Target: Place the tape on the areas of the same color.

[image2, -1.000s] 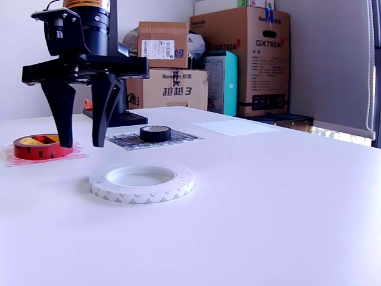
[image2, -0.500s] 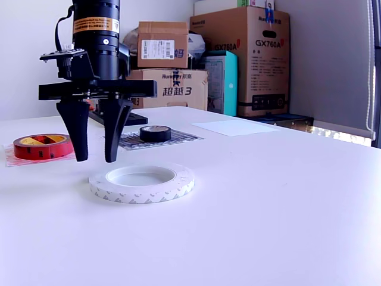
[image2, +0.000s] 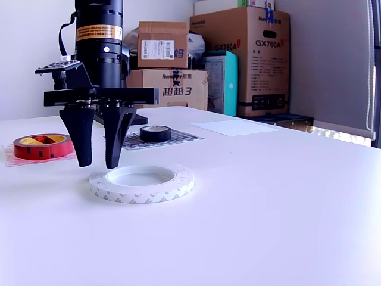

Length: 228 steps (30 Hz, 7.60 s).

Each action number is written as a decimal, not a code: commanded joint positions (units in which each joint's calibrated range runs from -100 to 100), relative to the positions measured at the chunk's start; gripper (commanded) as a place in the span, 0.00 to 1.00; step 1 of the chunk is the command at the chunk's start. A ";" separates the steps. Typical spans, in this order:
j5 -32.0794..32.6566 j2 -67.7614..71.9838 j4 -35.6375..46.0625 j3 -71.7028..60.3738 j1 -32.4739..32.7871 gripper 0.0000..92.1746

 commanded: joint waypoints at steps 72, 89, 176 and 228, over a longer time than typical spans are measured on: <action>-22.68 -36.17 -7.92 32.11 33.97 0.00; -28.49 -44.78 -32.95 65.46 40.91 0.00; -27.26 -35.70 -36.43 61.92 40.99 0.00; -36.43 -103.62 -37.10 65.64 26.00 0.12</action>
